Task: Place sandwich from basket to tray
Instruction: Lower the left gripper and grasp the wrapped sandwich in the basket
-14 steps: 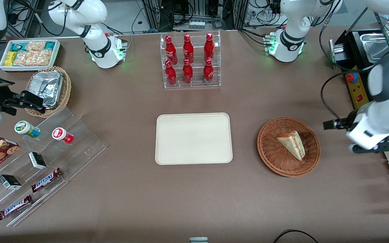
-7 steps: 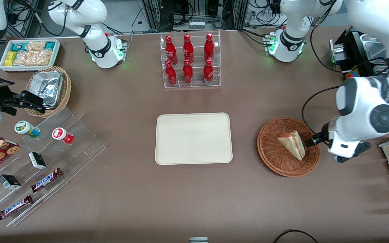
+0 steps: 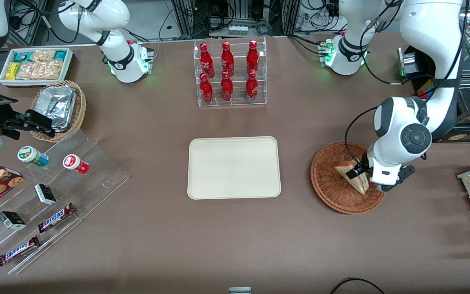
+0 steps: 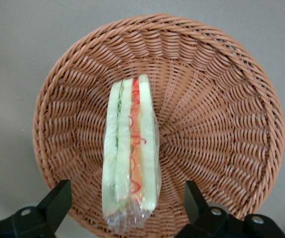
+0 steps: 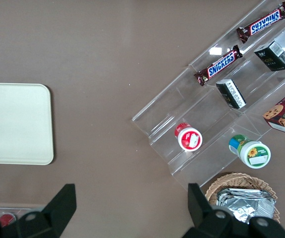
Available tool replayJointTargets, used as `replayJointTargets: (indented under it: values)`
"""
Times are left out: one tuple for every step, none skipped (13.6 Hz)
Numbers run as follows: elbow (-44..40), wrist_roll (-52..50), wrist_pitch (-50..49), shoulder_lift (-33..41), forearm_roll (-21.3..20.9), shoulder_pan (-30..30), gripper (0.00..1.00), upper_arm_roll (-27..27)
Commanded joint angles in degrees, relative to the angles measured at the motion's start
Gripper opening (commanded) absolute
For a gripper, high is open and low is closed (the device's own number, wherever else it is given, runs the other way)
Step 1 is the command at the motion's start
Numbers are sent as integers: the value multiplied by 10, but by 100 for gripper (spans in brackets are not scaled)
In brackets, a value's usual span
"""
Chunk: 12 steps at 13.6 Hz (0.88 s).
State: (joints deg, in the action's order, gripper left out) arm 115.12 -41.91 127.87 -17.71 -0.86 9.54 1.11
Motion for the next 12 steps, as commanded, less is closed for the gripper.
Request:
replayJointTargets:
  values:
    - [36,-13,47,6,-5,2,100,2]
    - [41,-14,51,3,-5,2,100,2]
    - [42,-14,52,1,-5,2,98,2]
    - [44,-19,52,-1,-5,2,89,2]
    - [44,-25,52,-5,-5,2,78,2]
    - [44,-33,52,-8,-5,2,54,2]
    - [41,-45,52,-9,-5,2,15,2]
    - [37,-48,50,-9,-4,1,0,2]
    - [21,-50,44,-10,-3,0,0,2]
    - [8,-51,29,-11,-2,1,0,2]
    - [-9,-51,10,-11,-2,1,0,2]
    - [-30,-49,-14,-11,-4,1,0,2]
